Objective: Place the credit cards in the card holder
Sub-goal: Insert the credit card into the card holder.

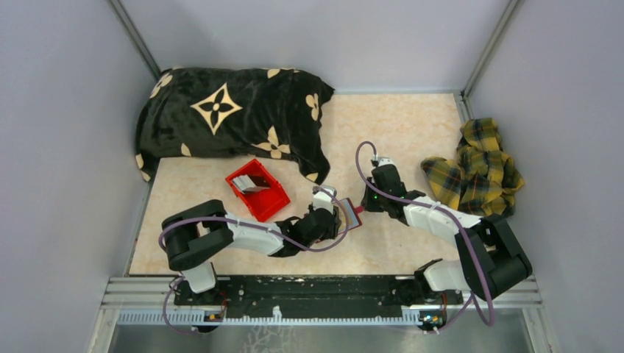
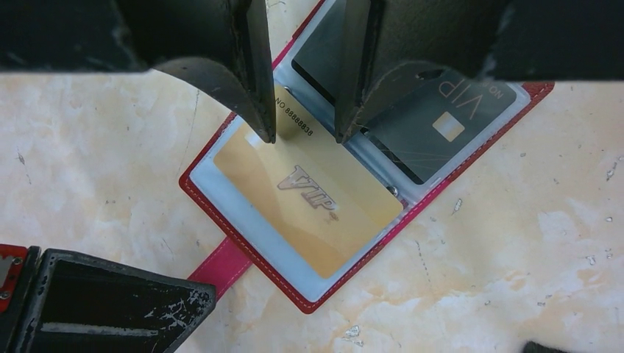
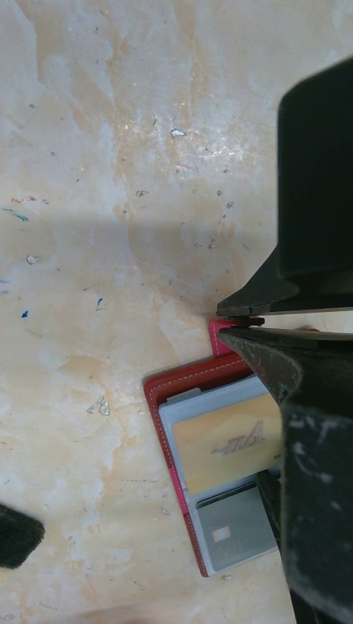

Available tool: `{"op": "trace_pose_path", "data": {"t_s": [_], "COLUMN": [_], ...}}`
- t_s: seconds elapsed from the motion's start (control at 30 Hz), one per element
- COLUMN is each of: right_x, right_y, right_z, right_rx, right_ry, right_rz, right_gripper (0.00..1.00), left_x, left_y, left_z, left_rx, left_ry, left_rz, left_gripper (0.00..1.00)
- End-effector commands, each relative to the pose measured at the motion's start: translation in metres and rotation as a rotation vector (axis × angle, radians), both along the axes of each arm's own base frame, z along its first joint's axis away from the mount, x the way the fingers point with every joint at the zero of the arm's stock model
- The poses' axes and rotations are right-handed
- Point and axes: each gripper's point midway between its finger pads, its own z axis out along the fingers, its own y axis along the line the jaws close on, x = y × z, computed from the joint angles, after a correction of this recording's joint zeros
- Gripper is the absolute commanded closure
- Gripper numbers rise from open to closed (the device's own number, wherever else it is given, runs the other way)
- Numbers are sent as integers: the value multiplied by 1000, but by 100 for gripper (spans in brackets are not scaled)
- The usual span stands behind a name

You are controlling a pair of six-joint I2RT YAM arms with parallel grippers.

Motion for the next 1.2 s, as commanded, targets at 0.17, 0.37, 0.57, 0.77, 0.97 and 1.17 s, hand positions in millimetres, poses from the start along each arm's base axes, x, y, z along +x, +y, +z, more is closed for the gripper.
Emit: {"op": "trace_pose_path", "data": {"t_s": [0.17, 0.37, 0.57, 0.77, 0.97, 1.17], "right_x": [10, 10, 11, 9, 7, 7], "right_y": [12, 14, 15, 16, 18, 18], "right_z": [17, 18, 19, 17, 14, 13], "right_rx": [37, 36, 38, 38, 40, 39], "right_ry": [-67, -68, -72, -67, -62, -62], "right_rz": [31, 35, 38, 40, 42, 43], "right_gripper": [90, 90, 90, 90, 90, 89], "left_x": [11, 10, 11, 13, 7, 2], "left_y": [-21, -32, -29, -16, 2, 9], "left_z": [19, 18, 27, 51, 41, 20], "left_rx": [-38, -49, -68, -105, -100, -84], "left_ry": [-66, -57, -68, -105, -59, 9], "left_rz": [-15, -36, -25, 11, 58, 98], "left_gripper": [58, 58, 58, 56, 55, 54]}}
